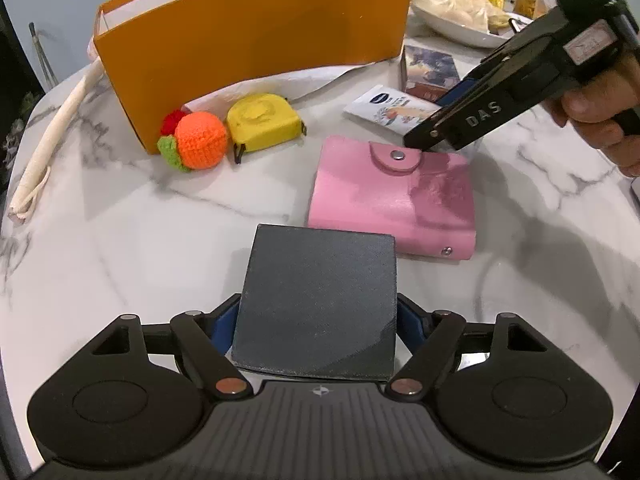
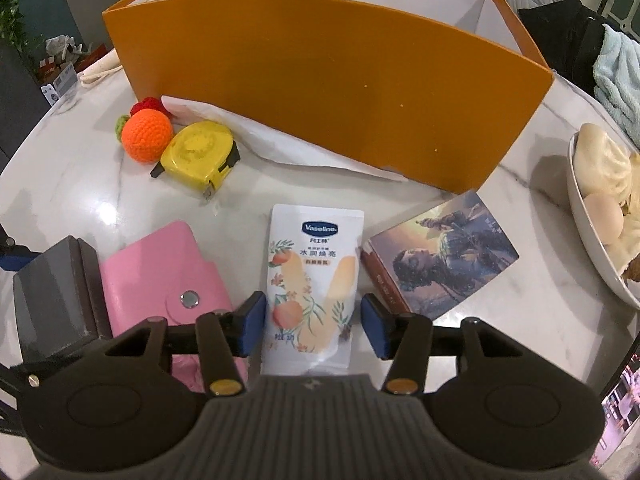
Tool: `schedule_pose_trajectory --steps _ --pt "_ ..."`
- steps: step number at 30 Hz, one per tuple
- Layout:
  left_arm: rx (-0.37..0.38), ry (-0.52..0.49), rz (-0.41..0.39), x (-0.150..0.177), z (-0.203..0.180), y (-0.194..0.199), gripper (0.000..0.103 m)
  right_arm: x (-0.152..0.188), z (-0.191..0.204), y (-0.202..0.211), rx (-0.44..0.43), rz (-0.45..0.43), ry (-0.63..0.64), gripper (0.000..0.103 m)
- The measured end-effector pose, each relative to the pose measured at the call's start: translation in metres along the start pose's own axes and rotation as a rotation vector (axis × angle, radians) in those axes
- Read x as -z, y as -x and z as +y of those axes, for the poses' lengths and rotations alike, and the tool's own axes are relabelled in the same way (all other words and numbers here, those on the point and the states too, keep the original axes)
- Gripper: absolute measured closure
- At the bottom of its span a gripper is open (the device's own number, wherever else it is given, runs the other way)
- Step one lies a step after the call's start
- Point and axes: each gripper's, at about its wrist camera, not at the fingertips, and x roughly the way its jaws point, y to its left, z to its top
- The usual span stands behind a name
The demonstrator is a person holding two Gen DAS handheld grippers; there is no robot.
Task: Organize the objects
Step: 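Lift the grey pad and the Vaseline tube off the table with both tools, then carry the grey pad and Vaseline tube over the orange box with both tools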
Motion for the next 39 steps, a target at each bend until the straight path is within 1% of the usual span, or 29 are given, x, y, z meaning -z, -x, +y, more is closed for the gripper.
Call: schedule_pose_trajectory --steps 1,3,5,7,12,15,20,27,32,35,39 --pt "0.009 0.015 0.001 -0.001 0.003 0.001 0.013 0.0 0.0 0.001 -0.004 0.0 0.0 0.054" --pt "0.027 0.041 -0.009 -0.001 0.007 0.003 0.013 0.0 -0.001 0.002 -0.011 0.007 -0.006 0.054" --pt "0.032 0.042 -0.024 -0.005 0.01 0.009 0.013 0.001 -0.001 0.004 -0.014 0.011 -0.005 0.055" --pt "0.032 0.04 -0.055 -0.011 0.013 0.019 0.013 0.001 -0.003 0.008 -0.022 0.006 -0.011 0.055" --pt "0.051 0.098 -0.13 -0.024 0.027 0.042 0.013 -0.003 -0.006 0.024 -0.039 -0.014 -0.042 0.055" --pt "0.056 0.125 -0.164 -0.031 0.032 0.052 0.013 -0.006 -0.008 0.037 -0.062 -0.035 -0.065 0.055" --pt "0.071 0.161 -0.219 -0.041 0.04 0.068 0.013 -0.014 -0.01 0.065 -0.109 -0.103 -0.091 0.055" --pt "0.061 0.154 -0.256 -0.053 0.041 0.076 0.013 -0.026 -0.019 0.09 -0.15 -0.179 -0.128 0.055" --pt "0.055 0.147 -0.31 -0.08 0.047 0.087 0.013 -0.042 -0.03 0.108 -0.172 -0.251 -0.16 0.055" --pt "0.025 0.119 -0.34 -0.101 0.055 0.088 0.013 -0.056 -0.036 0.117 -0.174 -0.297 -0.181 0.055" --pt "0.004 0.122 -0.361 -0.13 0.07 0.085 0.013 -0.078 -0.042 0.124 -0.162 -0.35 -0.198 0.055"
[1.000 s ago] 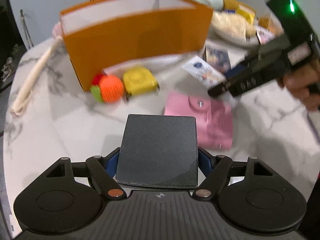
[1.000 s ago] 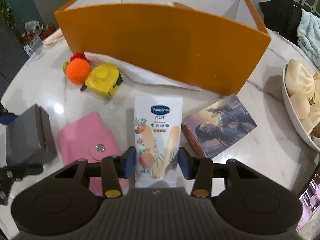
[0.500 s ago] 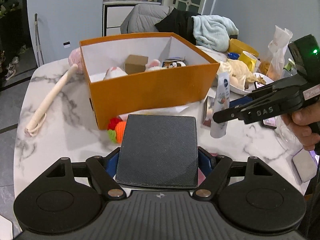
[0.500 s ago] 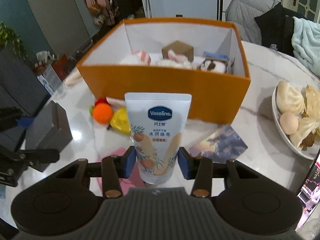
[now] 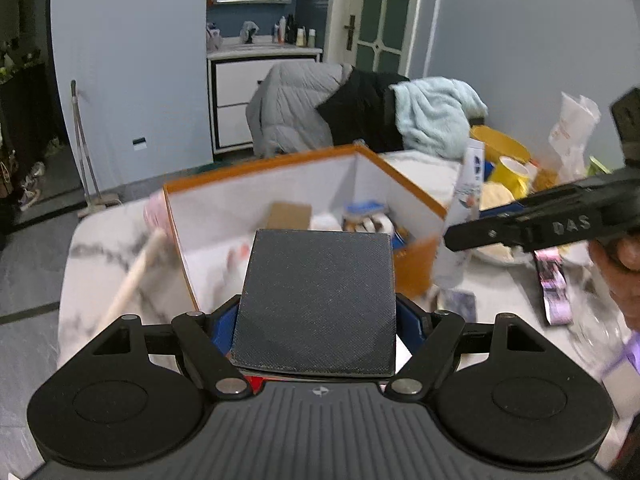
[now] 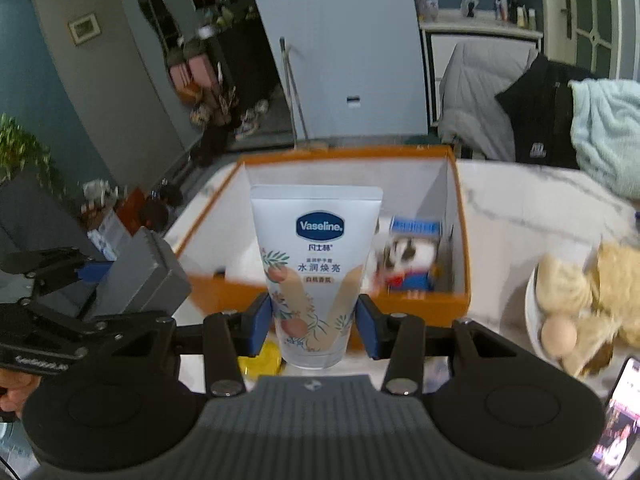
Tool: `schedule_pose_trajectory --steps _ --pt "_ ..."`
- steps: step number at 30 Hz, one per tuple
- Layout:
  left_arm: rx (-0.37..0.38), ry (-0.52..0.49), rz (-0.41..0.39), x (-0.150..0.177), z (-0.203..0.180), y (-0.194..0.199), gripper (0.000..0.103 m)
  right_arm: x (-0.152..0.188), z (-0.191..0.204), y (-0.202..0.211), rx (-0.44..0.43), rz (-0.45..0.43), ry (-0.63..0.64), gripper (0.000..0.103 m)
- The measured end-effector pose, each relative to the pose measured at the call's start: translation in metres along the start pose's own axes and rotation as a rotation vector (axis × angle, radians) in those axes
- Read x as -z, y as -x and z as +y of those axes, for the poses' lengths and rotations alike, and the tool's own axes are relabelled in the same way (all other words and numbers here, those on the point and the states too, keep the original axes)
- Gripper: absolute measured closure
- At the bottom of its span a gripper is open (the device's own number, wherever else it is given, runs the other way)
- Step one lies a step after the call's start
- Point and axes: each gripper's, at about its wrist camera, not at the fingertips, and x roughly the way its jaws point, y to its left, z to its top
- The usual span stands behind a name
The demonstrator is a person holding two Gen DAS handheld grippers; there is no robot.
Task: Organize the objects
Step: 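Carry the grey pad and Vaseline tube over the orange box with both tools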
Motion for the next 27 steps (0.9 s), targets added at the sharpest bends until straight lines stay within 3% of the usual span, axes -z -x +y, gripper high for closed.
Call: schedule_pose_trajectory --steps 11,22,27 --pt "-0.098 -0.016 0.003 -0.053 0.031 -0.052 0.013 -0.06 -0.009 -0.042 0.043 -0.061 -0.018 0.055" --pt "-0.171 0.002 0.067 -0.061 0.046 -0.114 0.013 -0.099 -0.031 -0.107 0.138 -0.102 -0.076 0.055" --pt "-0.22 -0.072 0.107 -0.064 0.042 -0.132 0.013 -0.101 -0.046 -0.142 0.183 -0.063 -0.113 0.055"
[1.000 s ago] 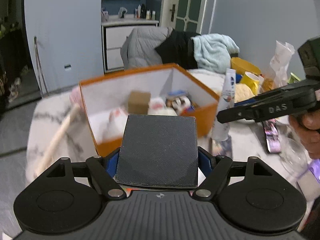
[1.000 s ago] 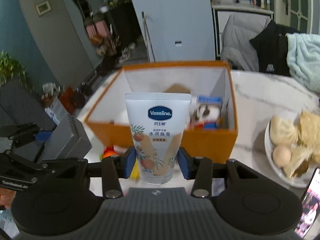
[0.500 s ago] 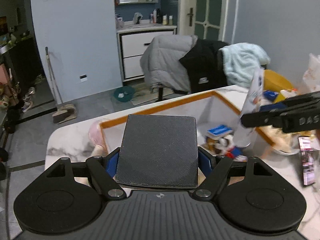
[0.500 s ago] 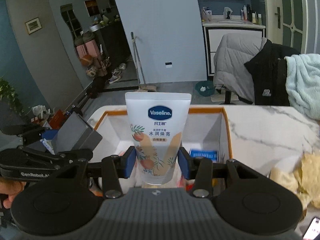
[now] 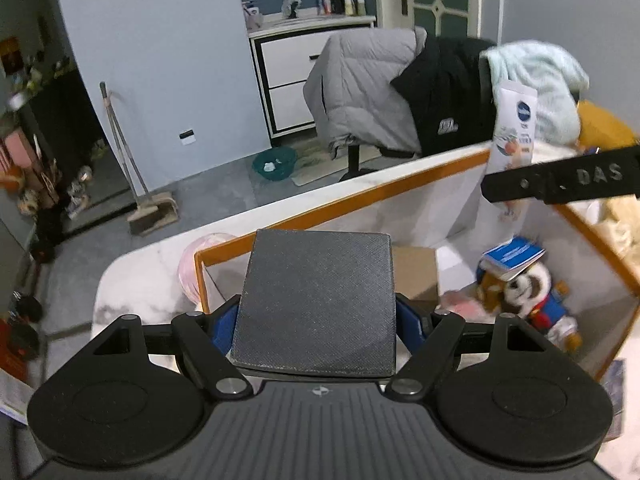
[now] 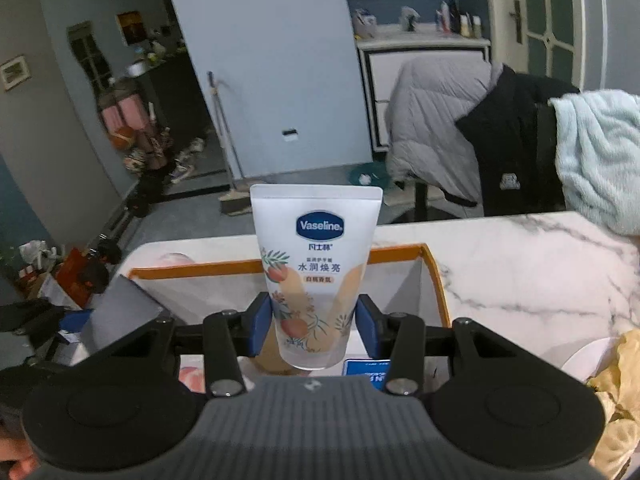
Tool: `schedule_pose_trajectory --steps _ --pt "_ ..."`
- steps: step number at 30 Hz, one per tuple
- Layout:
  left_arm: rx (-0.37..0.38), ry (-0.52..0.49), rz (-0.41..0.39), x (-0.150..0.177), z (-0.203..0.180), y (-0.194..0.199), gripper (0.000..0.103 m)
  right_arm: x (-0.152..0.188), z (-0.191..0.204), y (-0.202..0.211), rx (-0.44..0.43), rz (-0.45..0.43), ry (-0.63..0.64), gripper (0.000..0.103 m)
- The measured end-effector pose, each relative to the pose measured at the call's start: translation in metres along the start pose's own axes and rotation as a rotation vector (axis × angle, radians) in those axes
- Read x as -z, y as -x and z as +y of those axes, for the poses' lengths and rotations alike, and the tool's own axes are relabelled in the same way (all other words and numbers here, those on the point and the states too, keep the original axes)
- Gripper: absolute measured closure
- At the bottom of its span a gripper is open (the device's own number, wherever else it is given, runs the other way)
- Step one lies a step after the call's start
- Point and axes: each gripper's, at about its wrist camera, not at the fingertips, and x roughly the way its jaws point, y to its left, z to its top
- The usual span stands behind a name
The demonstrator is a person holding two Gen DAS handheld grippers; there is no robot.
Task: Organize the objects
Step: 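Carry the grey pad and Vaseline tube over the orange box with both tools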
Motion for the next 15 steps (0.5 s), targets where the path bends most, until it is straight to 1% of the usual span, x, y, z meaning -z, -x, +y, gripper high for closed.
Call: schedule_pose_trajectory --steps 3,6,9,13,15 --pt "-0.027 -0.035 0.021 0.0 0.0 -0.007 0.013 0.001 -0.002 -0.016 0.028 0.006 0.004 0.055" --pt "-0.049 -0.038 0.038 0.001 0.003 -0.014 0.013 0.004 0.002 -0.023 0.046 0.014 0.004 0.055" --pt "-0.051 -0.037 0.053 0.001 0.005 -0.02 0.013 0.004 0.003 -0.033 0.063 0.024 0.013 0.055" --pt "-0.083 -0.066 0.067 0.001 -0.002 -0.026 0.013 0.005 0.004 -0.042 0.085 0.029 0.028 0.055" --pt "-0.086 -0.07 0.074 0.001 -0.003 -0.027 0.013 0.006 0.003 -0.046 0.091 0.033 0.027 0.055"
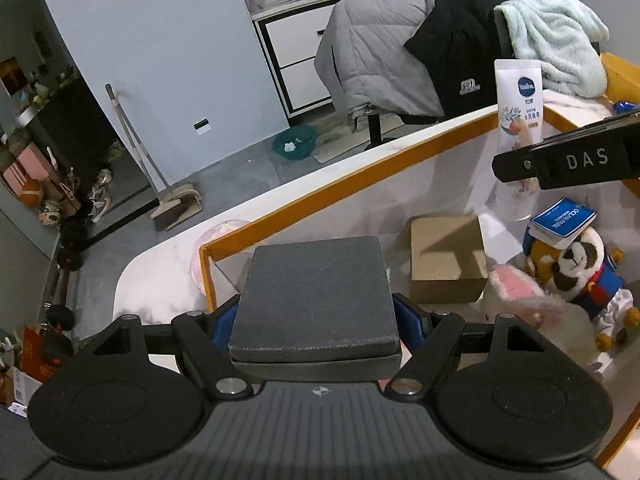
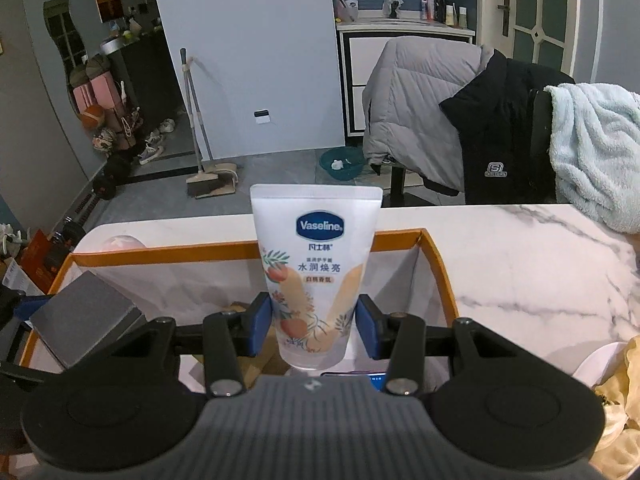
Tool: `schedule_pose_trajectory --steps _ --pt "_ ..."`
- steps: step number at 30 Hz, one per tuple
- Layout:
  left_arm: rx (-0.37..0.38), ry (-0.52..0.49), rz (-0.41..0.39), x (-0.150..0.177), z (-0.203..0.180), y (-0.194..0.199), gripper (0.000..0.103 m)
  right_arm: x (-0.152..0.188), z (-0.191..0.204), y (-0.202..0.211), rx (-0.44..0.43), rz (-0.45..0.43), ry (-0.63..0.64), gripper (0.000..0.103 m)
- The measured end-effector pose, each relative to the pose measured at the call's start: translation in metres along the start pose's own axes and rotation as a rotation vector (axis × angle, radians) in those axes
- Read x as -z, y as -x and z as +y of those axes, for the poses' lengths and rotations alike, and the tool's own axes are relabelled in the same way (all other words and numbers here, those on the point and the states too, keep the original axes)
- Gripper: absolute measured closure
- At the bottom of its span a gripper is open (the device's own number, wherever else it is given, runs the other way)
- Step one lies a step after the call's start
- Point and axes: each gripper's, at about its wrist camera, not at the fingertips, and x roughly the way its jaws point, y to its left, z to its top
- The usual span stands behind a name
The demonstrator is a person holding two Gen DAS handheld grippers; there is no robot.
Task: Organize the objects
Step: 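Carry the grey pad and Vaseline tube over the orange box with both tools, then open both tools to drop the grey pad and Vaseline tube into the box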
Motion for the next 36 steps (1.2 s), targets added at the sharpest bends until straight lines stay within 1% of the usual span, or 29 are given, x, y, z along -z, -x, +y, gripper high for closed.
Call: schedule_pose_trajectory --steps 7,12,13,17,23,28,36 --pt "-0.006 0.009 0.011 -0.004 0.003 -0.003 0.011 0.003 0.0 -0.009 0.015 0.023 -0.005 0.053" --pt "-0.009 0.027 -0.012 -0.004 0.005 0.002 0.01 0.005 0.001 -0.008 0.025 0.022 0.0 0.052" --pt "-0.009 0.031 -0.015 -0.004 0.006 0.002 0.01 0.004 0.0 -0.007 0.028 0.019 0.0 0.049" --pt "-0.006 0.036 -0.02 -0.005 0.005 0.003 0.01 0.003 0.001 -0.002 0.03 -0.001 0.003 0.043" --pt "-0.003 0.041 -0.025 -0.003 0.005 0.005 0.01 0.0 -0.002 0.006 0.041 -0.018 -0.001 0.044" --pt "0.006 0.045 -0.039 -0.001 0.005 0.013 0.01 0.0 -0.01 0.012 0.033 -0.02 -0.013 0.044" --pt "-0.008 0.036 -0.06 -0.005 0.005 0.036 0.01 0.0 -0.012 0.033 0.027 -0.041 -0.018 0.044"
